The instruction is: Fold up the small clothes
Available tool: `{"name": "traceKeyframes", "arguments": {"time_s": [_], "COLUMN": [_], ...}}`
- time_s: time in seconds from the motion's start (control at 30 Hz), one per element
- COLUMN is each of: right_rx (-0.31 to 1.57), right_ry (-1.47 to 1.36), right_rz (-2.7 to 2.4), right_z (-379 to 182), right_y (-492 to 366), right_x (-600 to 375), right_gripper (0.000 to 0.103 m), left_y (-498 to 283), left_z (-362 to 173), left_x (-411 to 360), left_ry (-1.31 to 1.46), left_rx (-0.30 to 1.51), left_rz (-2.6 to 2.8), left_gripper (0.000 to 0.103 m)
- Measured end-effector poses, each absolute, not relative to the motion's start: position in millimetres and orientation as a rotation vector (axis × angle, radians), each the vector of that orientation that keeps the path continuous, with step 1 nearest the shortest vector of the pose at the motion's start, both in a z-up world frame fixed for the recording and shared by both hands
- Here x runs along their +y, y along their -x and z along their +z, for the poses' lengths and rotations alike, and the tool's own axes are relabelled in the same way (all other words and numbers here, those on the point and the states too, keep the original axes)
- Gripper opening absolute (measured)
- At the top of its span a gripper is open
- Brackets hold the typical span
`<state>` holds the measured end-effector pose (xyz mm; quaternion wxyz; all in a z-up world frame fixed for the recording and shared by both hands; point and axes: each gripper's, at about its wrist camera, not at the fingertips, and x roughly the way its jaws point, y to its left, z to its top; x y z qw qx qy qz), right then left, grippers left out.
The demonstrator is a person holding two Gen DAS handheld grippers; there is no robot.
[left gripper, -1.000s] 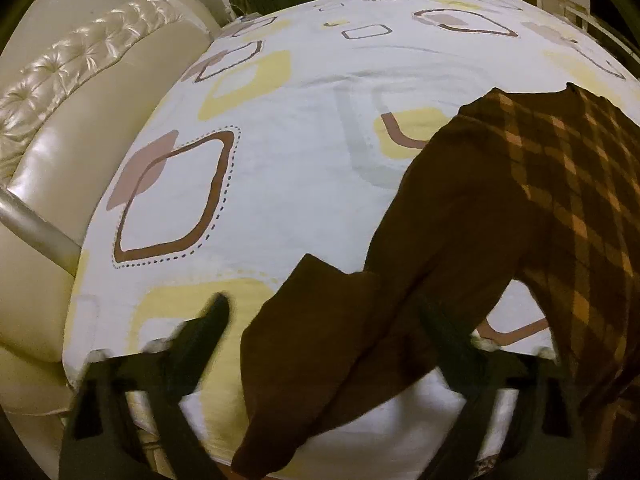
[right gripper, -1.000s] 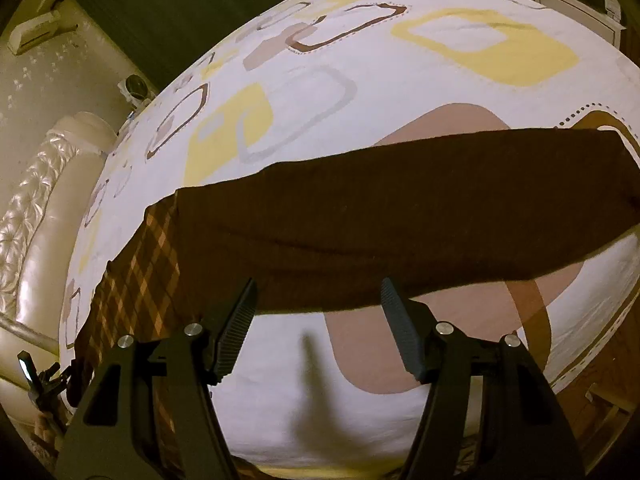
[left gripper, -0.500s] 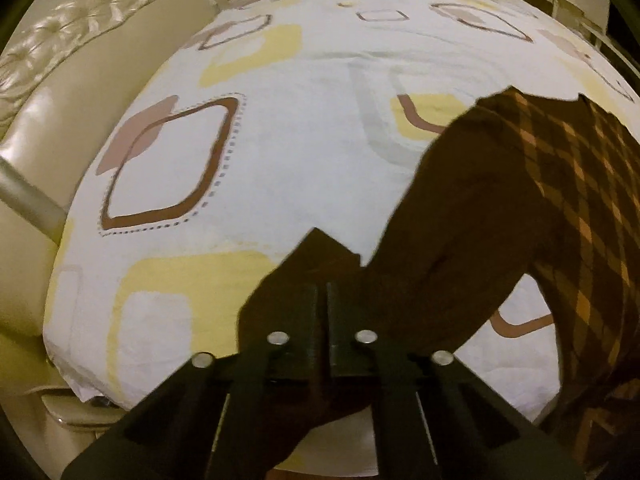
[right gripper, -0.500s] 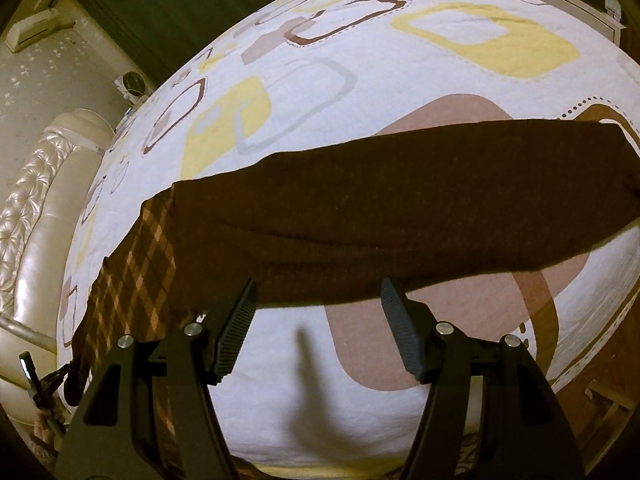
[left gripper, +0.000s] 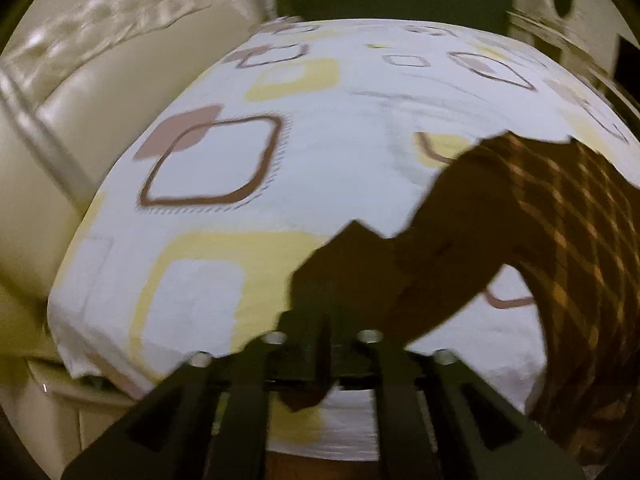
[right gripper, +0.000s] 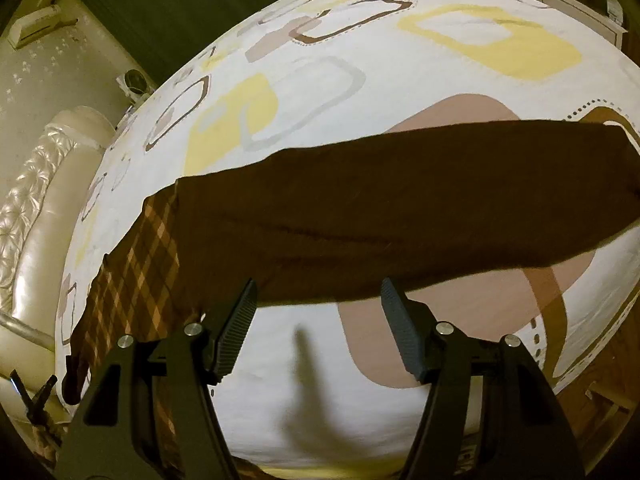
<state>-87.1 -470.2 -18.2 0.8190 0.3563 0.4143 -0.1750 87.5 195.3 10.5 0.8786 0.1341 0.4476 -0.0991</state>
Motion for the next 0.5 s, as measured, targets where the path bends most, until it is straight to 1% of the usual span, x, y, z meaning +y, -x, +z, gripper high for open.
{"name": "traceKeyframes", "arguments": {"time_s": [0.03, 0.07, 0.23, 0.5], "right_rx": [0.884, 0.884, 0.886, 0.911], "right_ry": [-0.762, -0.763, -0.761, -0.764], "right_rz": [-0.371, -0.369, -0.365, -0.359], "right_z": [-18, -19, -19, -30], "right_y": [87, 86, 87, 85], "right_x": [-469, -467, -464, -457], "right_gripper": [0.064, 0.064, 0.064, 0.064], "left_y": [-89, -89, -110, -131], "left_z": [11, 11, 2, -20], "left_x": [188, 184, 156, 139], "left_ry": [-0.288, -0.295, -0.370, -0.423], "left_rx": [0.930, 0.925, 0.977, 1.057], "left_rz": [-0.225, -0.238, -0.299, -0.308], "left_gripper": [0.055, 0.060, 0.061, 0.061]}}
